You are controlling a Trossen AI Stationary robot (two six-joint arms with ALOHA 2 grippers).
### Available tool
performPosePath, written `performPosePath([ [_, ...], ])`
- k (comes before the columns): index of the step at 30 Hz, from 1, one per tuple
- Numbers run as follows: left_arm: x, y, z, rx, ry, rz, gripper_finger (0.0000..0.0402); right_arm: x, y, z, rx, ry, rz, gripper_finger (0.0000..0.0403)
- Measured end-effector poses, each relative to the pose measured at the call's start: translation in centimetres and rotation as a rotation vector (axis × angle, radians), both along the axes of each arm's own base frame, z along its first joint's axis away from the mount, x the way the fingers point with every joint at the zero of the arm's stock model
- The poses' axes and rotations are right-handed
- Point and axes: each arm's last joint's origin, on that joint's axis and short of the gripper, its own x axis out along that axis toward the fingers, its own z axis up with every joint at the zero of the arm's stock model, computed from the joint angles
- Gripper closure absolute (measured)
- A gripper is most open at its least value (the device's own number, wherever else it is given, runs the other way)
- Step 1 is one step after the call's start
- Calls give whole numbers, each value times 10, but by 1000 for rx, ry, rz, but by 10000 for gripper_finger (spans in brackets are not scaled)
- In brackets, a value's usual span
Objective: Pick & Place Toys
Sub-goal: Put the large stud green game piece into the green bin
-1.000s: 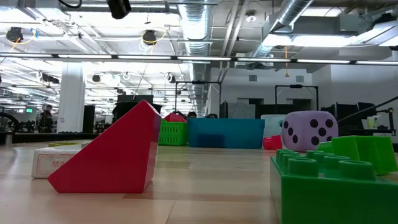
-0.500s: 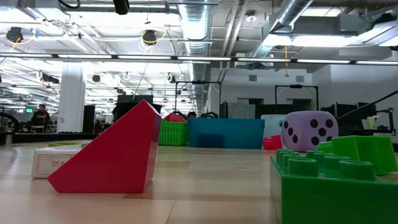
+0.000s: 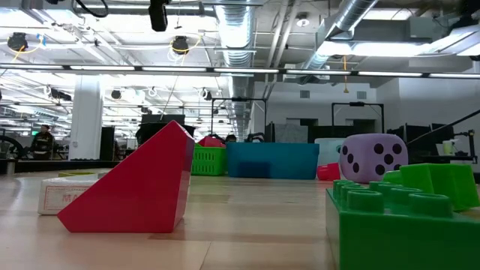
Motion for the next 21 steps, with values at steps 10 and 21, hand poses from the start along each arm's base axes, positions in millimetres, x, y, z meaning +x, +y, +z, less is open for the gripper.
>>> performPosePath([
  [10,0,-9,1,-9,-30,-38,236,38,-13,-59,103,36,-69,119],
  [21,-1,-9,4,-19,-63,-38,236,69,-11,-103,141,197,145,120],
])
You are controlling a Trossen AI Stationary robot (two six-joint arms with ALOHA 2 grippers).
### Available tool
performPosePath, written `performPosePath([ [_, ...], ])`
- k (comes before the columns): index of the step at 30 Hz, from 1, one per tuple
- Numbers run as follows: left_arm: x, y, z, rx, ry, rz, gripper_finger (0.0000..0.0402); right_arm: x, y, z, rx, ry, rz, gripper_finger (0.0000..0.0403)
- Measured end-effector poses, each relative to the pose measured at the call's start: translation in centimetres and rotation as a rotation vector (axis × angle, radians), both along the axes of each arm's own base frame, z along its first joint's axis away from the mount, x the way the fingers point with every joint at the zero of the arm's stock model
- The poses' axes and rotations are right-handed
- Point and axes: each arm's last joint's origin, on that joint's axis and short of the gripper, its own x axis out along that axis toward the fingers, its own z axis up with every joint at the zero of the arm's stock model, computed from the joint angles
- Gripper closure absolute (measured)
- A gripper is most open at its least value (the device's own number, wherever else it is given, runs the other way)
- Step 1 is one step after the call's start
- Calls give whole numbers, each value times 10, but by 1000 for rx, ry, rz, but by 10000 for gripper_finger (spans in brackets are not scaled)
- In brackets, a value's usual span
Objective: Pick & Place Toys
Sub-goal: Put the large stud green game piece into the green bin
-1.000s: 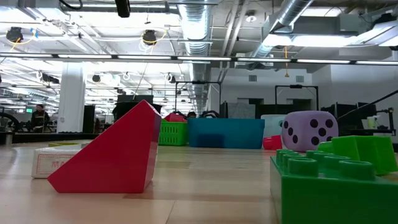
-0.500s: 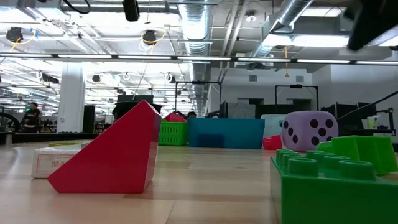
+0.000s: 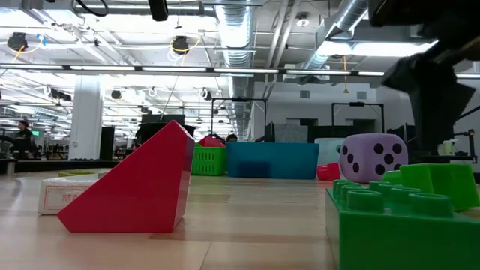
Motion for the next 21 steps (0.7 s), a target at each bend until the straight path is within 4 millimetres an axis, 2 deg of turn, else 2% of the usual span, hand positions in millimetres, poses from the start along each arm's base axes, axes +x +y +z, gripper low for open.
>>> performPosePath([
  [4,-1,0,1,-1,-4,0,236,6,-1,-11,-8,33,17,120],
  [21,-1,0,1,2,-2,1,236,14,-17,-10,-58,27,70,120],
])
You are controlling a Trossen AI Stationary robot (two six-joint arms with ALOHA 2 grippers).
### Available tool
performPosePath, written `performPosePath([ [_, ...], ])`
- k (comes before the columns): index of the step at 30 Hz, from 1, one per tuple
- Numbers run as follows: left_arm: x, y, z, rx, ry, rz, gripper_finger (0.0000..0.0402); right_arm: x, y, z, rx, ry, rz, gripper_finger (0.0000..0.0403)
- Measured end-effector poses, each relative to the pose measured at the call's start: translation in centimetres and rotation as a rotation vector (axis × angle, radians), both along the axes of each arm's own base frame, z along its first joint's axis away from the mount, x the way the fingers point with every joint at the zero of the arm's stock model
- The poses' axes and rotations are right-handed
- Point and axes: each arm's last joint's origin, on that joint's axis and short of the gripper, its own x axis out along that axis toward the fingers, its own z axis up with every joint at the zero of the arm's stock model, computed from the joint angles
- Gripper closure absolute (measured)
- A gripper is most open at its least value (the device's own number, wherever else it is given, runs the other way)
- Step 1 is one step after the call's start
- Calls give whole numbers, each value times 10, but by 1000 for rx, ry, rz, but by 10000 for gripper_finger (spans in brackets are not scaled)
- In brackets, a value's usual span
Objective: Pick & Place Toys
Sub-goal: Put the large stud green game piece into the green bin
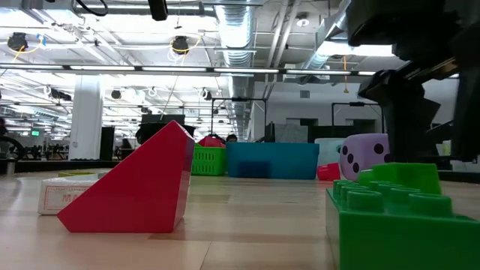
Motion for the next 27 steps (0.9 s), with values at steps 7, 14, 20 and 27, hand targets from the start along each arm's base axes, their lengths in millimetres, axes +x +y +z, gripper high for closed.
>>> performPosePath([
  [7,0,0,0,0,0,0,236,0,0,0,5,15,2,120],
  [14,0,0,0,0,0,0,236,0,1,8,-17,45,25,120],
  [20,0,0,0,0,0,0,236,1,1,9,-19,39,32,120],
  [27,0,0,0,0,0,0,236,2,0,9,-23,38,36,120],
])
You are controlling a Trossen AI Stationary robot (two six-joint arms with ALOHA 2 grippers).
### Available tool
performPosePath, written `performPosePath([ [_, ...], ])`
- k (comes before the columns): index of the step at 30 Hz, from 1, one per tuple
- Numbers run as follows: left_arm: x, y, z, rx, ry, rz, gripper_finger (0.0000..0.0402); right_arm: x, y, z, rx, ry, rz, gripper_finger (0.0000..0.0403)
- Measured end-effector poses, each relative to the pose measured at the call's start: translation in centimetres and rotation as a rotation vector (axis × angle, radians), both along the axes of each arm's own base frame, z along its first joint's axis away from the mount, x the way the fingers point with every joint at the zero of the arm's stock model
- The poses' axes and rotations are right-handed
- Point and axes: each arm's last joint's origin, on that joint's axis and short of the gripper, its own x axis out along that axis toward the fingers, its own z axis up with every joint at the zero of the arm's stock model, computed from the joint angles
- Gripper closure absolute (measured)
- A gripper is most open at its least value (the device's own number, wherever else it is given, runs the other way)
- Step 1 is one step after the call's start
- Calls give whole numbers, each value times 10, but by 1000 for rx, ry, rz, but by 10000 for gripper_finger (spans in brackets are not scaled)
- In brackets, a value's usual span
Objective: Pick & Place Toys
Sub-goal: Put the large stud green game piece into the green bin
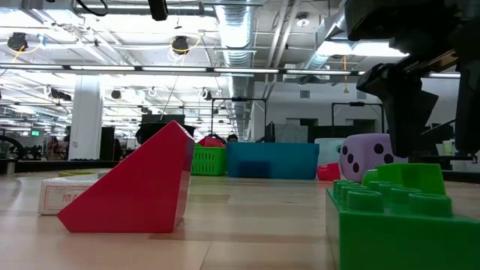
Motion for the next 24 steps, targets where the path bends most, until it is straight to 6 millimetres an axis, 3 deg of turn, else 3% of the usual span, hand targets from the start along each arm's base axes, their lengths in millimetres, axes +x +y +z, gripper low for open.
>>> performPosePath([
  [24,0,0,0,0,0,0,236,21,-31,2,-18,-38,55,120],
])
